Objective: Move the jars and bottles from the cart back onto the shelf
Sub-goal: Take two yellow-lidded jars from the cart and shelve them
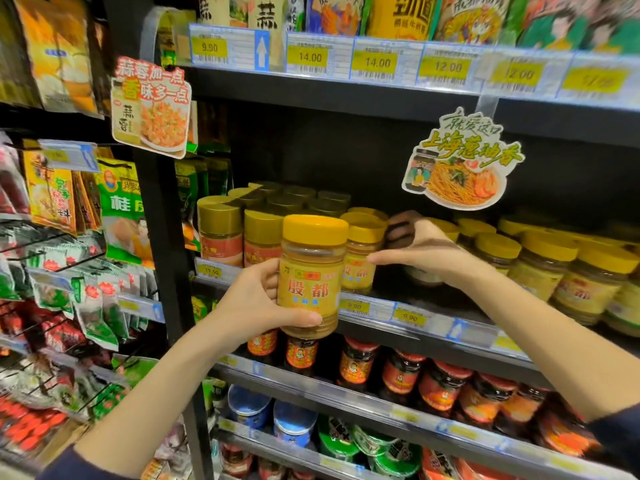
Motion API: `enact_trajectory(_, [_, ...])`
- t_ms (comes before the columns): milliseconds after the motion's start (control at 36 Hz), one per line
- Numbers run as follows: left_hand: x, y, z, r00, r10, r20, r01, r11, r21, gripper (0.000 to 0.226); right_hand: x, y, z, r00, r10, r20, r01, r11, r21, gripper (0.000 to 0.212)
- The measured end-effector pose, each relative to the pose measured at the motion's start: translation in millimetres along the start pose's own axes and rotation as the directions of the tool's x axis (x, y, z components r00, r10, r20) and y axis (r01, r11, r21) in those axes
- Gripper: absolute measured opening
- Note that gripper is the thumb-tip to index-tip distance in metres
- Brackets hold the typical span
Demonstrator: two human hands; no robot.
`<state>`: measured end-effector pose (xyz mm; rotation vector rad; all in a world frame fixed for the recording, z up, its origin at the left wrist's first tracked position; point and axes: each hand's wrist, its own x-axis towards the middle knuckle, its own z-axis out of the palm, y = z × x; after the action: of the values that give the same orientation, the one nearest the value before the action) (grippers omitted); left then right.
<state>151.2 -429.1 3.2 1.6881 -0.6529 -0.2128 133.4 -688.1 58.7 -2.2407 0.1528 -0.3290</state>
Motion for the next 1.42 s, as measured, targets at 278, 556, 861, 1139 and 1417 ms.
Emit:
enact_trajectory(278, [21,19,60,0.99,0.047,0.13,-0.046,0.999,-0.011,0.071,-58,-38,-45,0.949,-0.083,0.305,0.088,0.996,-0.003,0.068])
enact_trajectory(556, [25,32,92,0.977,0.127,0.174,-0.125,0.992,-0.017,0.062,-71,-40,-59,0.978,-0.113,0.174,0.127,0.989,-0.073,0.076])
enact_trajectory(861, [32,32,99,0.963,0.203,0.176,-0.207,0.978,0.008,0.064,-72,-47,-65,0.976,-0.191,0.101,0.199,0.977,-0.076,0.061])
enact_trajectory(1139, [29,15,82,0.939,0.29,0.183,-0.34,0.861,0.379,0.083,-55,-43,-80,0.984,-0.174,0.035,0.176,0.982,-0.073,0.084])
enact_trajectory(1417, [17,-47,38,0.918,0.298,0.261,-0.352,0.314,0.881,0.091,-22,-5,-79,0.996,-0.078,-0.041,0.068,0.977,-0.2,0.11])
